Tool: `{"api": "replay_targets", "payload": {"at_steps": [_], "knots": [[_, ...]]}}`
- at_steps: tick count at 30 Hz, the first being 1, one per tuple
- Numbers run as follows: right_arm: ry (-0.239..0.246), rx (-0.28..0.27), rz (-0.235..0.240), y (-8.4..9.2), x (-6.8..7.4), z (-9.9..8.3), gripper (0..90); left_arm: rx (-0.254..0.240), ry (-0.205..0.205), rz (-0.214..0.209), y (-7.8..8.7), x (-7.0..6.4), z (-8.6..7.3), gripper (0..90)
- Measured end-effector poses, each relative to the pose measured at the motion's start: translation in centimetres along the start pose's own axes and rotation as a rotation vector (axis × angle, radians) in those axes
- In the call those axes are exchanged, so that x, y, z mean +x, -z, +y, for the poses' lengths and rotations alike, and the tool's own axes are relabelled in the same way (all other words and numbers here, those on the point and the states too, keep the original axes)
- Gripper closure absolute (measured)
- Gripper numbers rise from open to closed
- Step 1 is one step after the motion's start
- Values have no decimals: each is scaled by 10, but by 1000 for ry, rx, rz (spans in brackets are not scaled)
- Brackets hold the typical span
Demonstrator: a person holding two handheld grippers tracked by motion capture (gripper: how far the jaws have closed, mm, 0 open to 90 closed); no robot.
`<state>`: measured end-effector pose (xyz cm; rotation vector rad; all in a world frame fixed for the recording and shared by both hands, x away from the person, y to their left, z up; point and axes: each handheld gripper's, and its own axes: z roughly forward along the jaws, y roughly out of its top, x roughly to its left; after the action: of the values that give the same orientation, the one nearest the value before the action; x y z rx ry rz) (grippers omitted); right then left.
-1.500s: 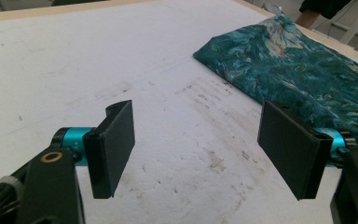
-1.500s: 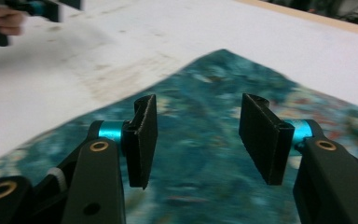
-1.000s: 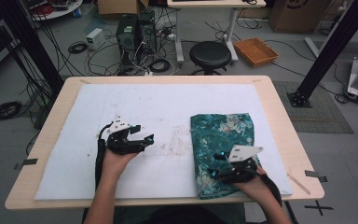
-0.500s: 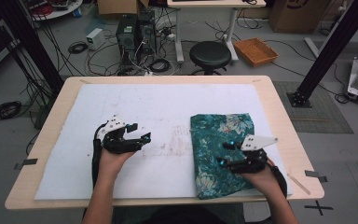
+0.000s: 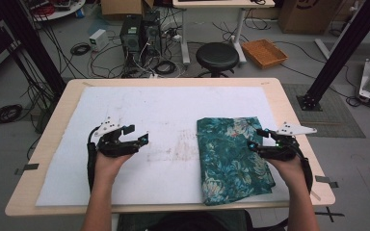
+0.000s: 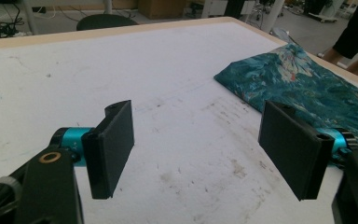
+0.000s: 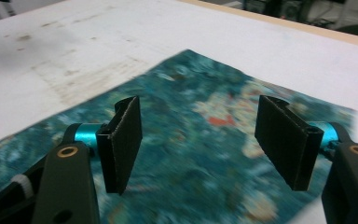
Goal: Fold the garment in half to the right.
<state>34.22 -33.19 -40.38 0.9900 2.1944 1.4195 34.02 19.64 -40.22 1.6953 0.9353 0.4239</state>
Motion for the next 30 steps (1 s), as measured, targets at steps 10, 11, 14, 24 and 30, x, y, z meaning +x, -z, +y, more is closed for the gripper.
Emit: {"api": "replay_targets", "payload": {"at_steps": [10,11,14,24,30], "knots": [[-34,-19,-18,7,-10,-8,304,18,-29,-36,-9,-5,1,262],[-36,-21,-18,7,-9,-8,302,21,-31,-35,-10,-6,0,262],[-40,-24,-14,6,-8,-7,302,21,-46,-41,-8,-10,0,262],[-27,6,-9,-8,-8,-5,299,10,-46,-27,3,-5,-3,262],[-20,11,-3,-13,-7,-4,299,10,-41,-19,7,-2,-4,262]]}}
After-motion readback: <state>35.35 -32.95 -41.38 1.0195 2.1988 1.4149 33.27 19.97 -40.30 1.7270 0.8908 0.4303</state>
